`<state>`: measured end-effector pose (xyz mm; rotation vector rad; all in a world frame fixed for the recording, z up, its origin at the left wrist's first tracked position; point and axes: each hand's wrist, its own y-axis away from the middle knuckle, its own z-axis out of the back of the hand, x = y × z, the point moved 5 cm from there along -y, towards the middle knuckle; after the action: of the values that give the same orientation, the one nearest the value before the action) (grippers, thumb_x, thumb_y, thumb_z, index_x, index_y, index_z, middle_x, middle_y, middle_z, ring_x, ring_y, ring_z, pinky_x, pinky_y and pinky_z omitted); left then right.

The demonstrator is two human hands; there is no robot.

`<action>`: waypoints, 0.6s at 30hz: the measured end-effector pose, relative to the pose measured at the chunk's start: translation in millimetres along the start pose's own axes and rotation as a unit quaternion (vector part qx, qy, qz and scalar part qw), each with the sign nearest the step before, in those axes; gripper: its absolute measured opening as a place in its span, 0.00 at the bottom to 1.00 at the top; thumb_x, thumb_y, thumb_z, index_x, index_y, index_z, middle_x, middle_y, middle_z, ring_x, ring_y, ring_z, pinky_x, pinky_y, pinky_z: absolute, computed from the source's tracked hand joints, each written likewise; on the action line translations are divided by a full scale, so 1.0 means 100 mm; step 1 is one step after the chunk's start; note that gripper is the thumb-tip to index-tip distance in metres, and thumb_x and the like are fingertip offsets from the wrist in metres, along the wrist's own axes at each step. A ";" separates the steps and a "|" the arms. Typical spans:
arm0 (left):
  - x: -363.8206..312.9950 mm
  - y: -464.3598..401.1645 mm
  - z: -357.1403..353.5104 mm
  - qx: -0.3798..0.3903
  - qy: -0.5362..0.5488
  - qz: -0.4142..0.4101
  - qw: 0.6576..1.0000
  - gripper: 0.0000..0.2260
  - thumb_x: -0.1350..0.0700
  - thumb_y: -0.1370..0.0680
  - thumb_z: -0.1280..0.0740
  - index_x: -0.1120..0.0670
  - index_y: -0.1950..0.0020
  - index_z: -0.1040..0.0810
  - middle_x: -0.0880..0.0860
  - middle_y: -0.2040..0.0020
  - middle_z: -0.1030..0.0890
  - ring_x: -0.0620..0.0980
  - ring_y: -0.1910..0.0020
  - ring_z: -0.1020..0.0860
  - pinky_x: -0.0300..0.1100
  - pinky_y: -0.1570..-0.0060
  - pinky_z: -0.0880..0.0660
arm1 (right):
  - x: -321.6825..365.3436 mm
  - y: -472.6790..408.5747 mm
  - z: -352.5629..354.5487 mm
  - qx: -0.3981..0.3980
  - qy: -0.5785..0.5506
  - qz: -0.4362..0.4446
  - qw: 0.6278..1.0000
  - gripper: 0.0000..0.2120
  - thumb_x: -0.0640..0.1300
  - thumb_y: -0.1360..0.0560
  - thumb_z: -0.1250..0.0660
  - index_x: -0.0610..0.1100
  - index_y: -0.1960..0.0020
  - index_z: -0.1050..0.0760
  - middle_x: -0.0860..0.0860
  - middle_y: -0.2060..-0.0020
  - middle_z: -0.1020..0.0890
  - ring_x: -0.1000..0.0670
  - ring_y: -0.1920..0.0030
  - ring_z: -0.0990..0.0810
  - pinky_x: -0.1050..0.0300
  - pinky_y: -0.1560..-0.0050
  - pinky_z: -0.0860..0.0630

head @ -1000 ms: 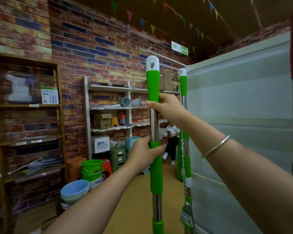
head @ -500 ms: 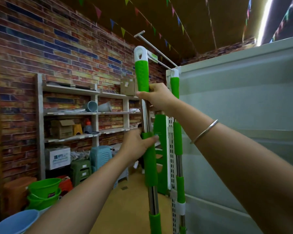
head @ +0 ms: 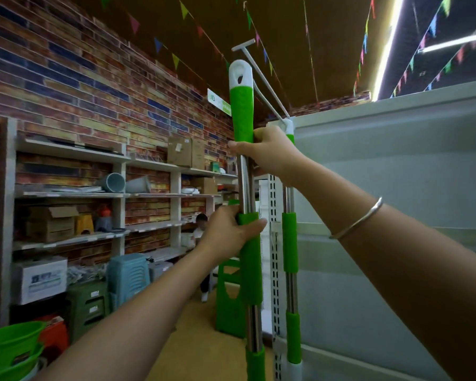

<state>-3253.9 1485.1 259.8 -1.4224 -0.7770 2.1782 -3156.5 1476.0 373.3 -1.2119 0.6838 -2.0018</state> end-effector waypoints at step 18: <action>0.03 -0.15 -0.30 0.024 0.005 -0.006 1.000 0.05 0.57 0.25 0.31 0.51 0.61 0.24 0.52 0.63 0.21 0.53 0.61 0.20 0.51 0.54 0.21 | -0.26 -0.07 0.19 -0.004 0.016 -0.032 0.999 0.19 0.50 0.26 0.32 0.35 0.45 0.25 0.37 0.50 0.18 0.41 0.53 0.18 0.44 0.48 0.19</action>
<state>-3226.9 1504.5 258.3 -1.4000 -0.7232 2.1636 -3133.2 1498.8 372.8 -1.2224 0.6760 -2.0781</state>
